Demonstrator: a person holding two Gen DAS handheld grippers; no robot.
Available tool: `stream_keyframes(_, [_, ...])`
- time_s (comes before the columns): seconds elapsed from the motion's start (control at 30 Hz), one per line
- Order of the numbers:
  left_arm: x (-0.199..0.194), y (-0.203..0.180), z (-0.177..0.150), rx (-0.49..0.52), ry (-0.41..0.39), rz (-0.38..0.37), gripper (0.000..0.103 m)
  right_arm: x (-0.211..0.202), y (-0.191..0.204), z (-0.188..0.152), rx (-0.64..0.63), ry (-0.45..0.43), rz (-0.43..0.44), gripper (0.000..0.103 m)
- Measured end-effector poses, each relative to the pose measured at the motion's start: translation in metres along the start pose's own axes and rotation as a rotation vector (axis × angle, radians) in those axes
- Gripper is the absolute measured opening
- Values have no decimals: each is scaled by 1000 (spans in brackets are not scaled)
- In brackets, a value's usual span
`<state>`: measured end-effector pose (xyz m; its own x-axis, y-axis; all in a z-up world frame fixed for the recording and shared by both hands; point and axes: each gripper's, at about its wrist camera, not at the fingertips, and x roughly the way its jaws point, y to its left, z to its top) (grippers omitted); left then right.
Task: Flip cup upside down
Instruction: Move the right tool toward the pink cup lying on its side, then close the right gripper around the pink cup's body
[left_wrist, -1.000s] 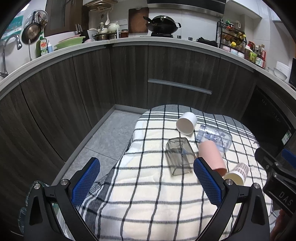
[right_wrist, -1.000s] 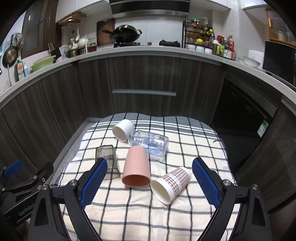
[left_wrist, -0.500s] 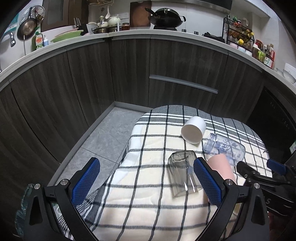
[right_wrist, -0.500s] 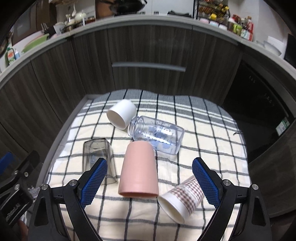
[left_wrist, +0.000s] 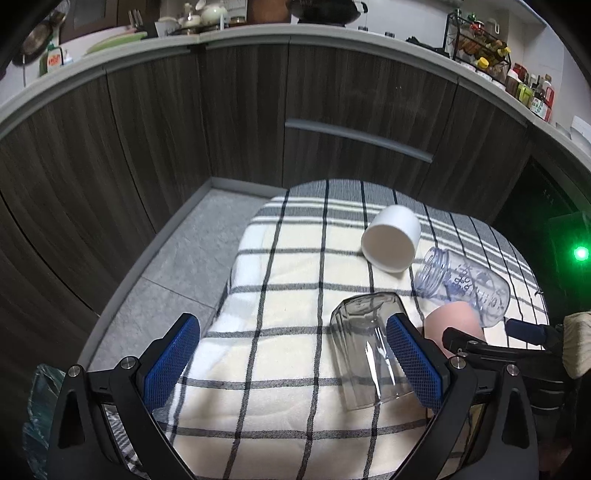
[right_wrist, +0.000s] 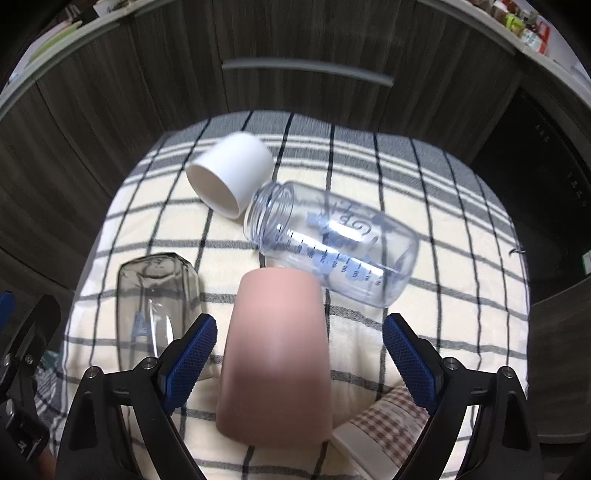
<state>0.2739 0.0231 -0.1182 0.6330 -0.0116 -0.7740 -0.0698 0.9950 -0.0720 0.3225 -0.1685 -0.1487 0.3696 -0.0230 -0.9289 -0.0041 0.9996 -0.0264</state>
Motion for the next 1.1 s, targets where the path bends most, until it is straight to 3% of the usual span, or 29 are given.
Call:
stream_keyframes(0.3, [20,7,-5,-29,57,-40,103,37,8,4,-5,107,25,81])
stream_keyframes(0.4, [21,8,-5,-33,58,-46,103,50,9,3,5,154,60,69])
stream_keyframes(0.6, [20,10,-5,-33,56,-55,103,50,12,2,16,147,51,69])
stream_keyframes(0.97, [-17,16,-2,-45,6,-65,103,-9,2,3,43,57,60,69])
stream_keyframes(1.1, [-39,17,-6,-33,-19,-71,103,-43,1,-13,57,31,90,69])
